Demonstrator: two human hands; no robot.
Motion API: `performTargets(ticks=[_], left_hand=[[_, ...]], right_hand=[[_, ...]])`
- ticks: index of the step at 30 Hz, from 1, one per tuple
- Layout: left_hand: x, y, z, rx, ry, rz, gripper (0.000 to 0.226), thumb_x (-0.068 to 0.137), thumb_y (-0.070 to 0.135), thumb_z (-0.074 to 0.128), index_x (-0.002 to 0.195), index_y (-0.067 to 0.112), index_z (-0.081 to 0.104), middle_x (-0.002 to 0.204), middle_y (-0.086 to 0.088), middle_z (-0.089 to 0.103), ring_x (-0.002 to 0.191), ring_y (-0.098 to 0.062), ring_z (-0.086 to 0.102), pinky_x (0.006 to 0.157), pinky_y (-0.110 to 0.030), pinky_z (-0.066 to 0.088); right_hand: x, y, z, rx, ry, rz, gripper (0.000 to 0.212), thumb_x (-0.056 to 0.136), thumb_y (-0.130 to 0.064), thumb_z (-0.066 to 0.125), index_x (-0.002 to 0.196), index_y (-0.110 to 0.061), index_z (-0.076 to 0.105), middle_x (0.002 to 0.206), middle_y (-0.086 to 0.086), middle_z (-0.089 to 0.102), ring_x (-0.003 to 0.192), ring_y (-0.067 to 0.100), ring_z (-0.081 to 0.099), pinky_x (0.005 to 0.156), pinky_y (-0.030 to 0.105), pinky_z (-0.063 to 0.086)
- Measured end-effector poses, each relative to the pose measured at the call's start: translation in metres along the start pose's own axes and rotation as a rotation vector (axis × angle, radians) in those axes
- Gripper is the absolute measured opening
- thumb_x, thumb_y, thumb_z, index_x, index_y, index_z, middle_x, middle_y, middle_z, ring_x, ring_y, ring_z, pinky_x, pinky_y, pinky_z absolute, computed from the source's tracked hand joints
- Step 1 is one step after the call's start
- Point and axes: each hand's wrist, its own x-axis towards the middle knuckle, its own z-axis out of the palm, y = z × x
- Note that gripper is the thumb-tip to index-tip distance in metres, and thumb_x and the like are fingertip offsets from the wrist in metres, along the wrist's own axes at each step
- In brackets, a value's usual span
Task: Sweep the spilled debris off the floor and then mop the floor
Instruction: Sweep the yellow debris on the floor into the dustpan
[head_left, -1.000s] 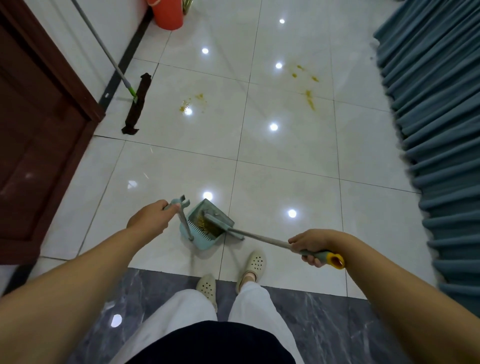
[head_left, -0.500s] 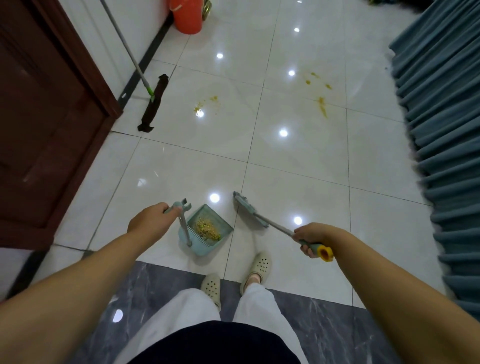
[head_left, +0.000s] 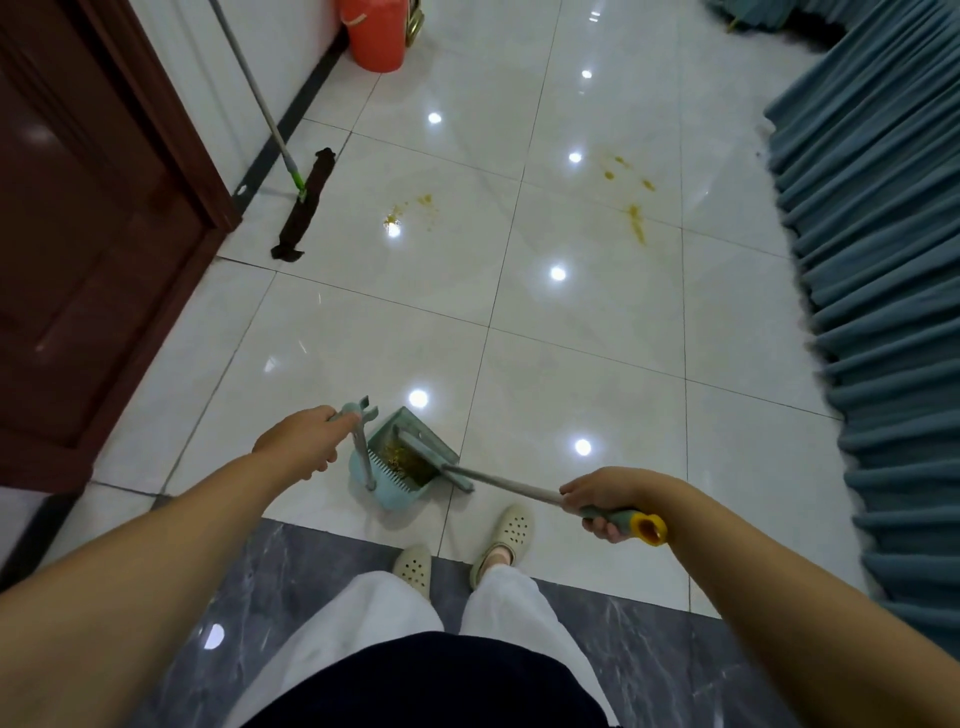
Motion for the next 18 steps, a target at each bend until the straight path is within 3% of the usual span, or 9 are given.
performTargets(ticks=[4,10,13,18], left_hand=[[-0.005,0.003,0.002,0.008,0.005,-0.024,0.049,0.088,0.061,0.036,0.082,0.017,0.056,0.073,-0.007,0.063,0.061,-0.022,0.058,0.056,-0.026,0.046],[-0.029,-0.004,0.004,0.06,0.121,-0.012,0.052,0.089,0.064,0.034,0.078,0.018,0.056,0.073,-0.005,0.063,0.062,-0.02,0.058,0.062,-0.031,0.049],[-0.043,-0.013,0.004,0.083,0.137,-0.032,0.052,0.09,0.062,0.034,0.079,0.016,0.056,0.077,-0.007,0.064,0.067,-0.024,0.06,0.071,-0.037,0.053],[-0.061,-0.03,0.014,0.022,0.158,-0.077,0.051,0.09,0.06,0.037,0.074,0.015,0.054,0.077,-0.008,0.063,0.062,-0.023,0.054,0.06,-0.029,0.041]], right_hand=[[-0.011,0.009,-0.004,0.085,0.013,-0.005,0.036,0.093,-0.017,0.054,0.128,-0.009,0.05,0.065,0.006,0.049,0.046,0.007,0.042,0.04,0.015,0.042],[-0.015,0.007,-0.003,0.253,0.058,-0.036,0.013,0.093,-0.014,0.054,0.099,-0.002,0.052,0.064,0.008,0.05,0.033,0.007,0.045,0.035,0.014,0.042],[-0.006,0.003,0.007,0.276,0.081,-0.061,0.014,0.093,-0.013,0.056,0.101,-0.001,0.052,0.066,0.01,0.05,0.034,0.008,0.045,0.036,0.016,0.044],[0.018,0.0,0.029,0.246,0.073,-0.054,0.018,0.09,-0.012,0.061,0.102,0.0,0.053,0.068,0.012,0.05,0.034,0.011,0.047,0.038,0.018,0.046]])
